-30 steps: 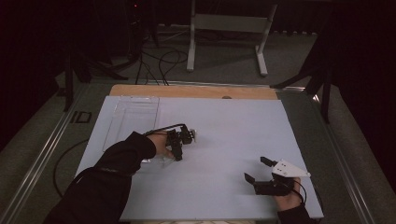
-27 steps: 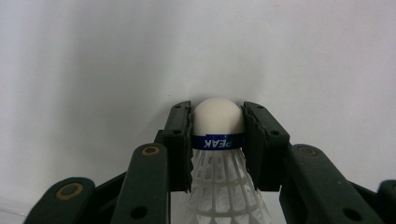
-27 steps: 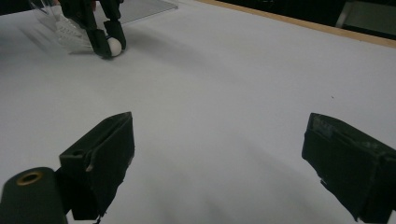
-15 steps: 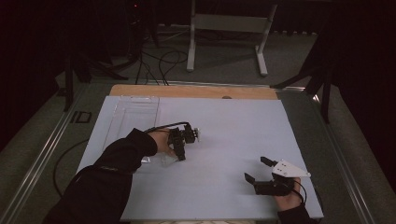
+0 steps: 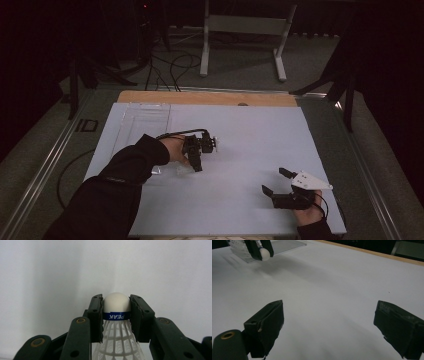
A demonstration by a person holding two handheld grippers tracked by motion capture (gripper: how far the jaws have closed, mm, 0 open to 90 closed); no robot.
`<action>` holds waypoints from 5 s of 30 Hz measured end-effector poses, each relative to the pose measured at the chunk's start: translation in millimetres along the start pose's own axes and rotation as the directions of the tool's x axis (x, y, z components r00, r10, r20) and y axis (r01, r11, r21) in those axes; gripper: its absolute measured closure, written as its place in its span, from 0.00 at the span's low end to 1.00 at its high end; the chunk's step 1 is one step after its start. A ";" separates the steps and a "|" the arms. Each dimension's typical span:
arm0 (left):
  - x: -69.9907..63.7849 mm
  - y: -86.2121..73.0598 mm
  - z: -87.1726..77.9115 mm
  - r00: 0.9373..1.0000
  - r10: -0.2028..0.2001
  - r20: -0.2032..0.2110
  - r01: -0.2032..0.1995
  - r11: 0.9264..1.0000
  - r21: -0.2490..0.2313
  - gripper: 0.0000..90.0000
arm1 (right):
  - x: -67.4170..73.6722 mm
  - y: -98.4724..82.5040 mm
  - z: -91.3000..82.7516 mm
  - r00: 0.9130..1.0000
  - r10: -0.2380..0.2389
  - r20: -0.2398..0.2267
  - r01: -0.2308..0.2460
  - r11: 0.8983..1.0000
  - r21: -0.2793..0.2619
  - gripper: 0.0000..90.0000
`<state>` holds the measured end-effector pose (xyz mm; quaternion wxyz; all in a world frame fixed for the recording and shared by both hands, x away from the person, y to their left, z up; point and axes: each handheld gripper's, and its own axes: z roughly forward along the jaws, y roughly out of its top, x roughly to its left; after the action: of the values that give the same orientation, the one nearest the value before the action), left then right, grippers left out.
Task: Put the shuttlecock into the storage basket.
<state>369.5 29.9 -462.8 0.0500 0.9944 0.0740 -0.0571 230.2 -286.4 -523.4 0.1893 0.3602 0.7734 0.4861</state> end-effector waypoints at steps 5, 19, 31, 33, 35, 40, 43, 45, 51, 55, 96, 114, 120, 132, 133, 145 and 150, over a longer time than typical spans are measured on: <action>-2.2 1.7 -15.9 1.000 0.009 -0.007 -0.009 1.000 -0.026 0.73 | -0.4 0.0 -0.2 1.000 0.000 0.001 0.000 1.000 -0.003 0.11; -7.2 1.4 -40.1 0.999 0.052 -0.002 -0.052 0.999 -0.017 0.73 | -0.6 0.1 -0.1 1.000 0.001 -0.002 -0.001 1.000 -0.014 0.11; -5.5 -7.6 -53.5 0.997 0.075 -0.009 -0.075 0.997 -0.005 0.73 | -0.5 -0.1 -0.5 1.000 0.005 -0.005 -0.005 1.000 -0.018 0.11; -5.2 -9.5 -56.4 0.996 0.084 -0.016 -0.084 0.996 -0.012 0.73 | -0.8 -0.2 -0.7 1.000 0.016 -0.010 -0.016 1.000 -0.017 0.11; -5.1 -11.3 -60.0 0.996 0.084 -0.017 -0.084 0.996 -0.021 0.73 | -1.2 -0.2 -0.8 1.000 0.013 -0.009 -0.013 1.000 -0.016 0.11; -5.5 -16.0 -70.7 0.995 0.093 -0.028 -0.094 0.995 -0.040 0.73 | -1.5 -0.1 -1.1 1.000 0.018 -0.008 -0.018 1.000 -0.018 0.11; -4.9 -19.8 -78.6 0.995 0.096 -0.038 -0.098 0.994 -0.052 0.73 | -1.4 -0.1 -1.0 1.000 0.017 -0.009 -0.017 1.000 -0.015 0.11; -4.3 -22.1 -83.0 0.995 0.094 -0.042 -0.096 0.994 -0.059 0.73 | -0.9 0.1 -0.9 1.000 0.015 -0.013 -0.015 1.000 -0.015 0.11; -3.0 -27.9 -92.0 0.995 0.087 -0.055 -0.090 0.994 -0.059 0.73 | -1.2 0.2 -1.2 1.000 0.015 -0.015 -0.015 1.000 -0.016 0.11; -1.1 -33.0 -96.7 0.995 0.071 -0.068 -0.075 0.996 -0.056 0.73 | -1.2 0.3 -1.1 1.000 0.014 -0.016 -0.014 1.000 -0.019 0.11; 33.6 -135.2 -107.5 0.984 -0.134 -0.116 0.127 0.990 -0.069 0.73 | -0.8 0.4 -0.3 1.000 0.008 -0.019 -0.009 1.000 -0.016 0.11; 36.7 -145.4 -76.9 0.994 -0.056 -0.091 0.047 0.993 -0.105 0.73 | -0.9 -0.3 0.0 1.000 0.015 -0.021 -0.015 1.000 -0.007 0.11; 38.5 -143.2 -66.0 0.995 -0.043 -0.086 0.035 0.994 -0.101 0.73 | -1.1 -0.6 0.2 1.000 0.016 -0.024 -0.016 1.000 0.000 0.11; 41.8 -141.0 -47.7 0.995 -0.051 -0.083 0.044 0.995 -0.090 0.72 | -1.6 -1.0 0.5 0.999 0.021 -0.029 -0.021 1.000 0.001 0.11; 42.0 -140.7 -46.0 0.996 -0.049 -0.077 0.042 0.995 -0.091 0.72 | -1.6 -1.0 0.5 0.999 0.021 -0.029 -0.021 1.000 0.000 0.11; 44.1 -137.4 -34.2 0.997 -0.054 -0.060 0.049 0.995 -0.086 0.72 | -2.3 -1.5 0.6 0.999 0.026 -0.028 -0.026 1.000 0.010 0.11; 44.6 -137.0 -32.0 0.997 -0.053 -0.048 0.048 0.995 -0.091 0.72 | -2.6 -1.8 1.0 0.999 0.024 -0.027 -0.023 1.000 0.010 0.11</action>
<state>395.8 174.5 -448.9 0.0911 0.9901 0.1028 -0.0301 231.9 -288.2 -525.5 0.1712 0.3635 0.7739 0.4896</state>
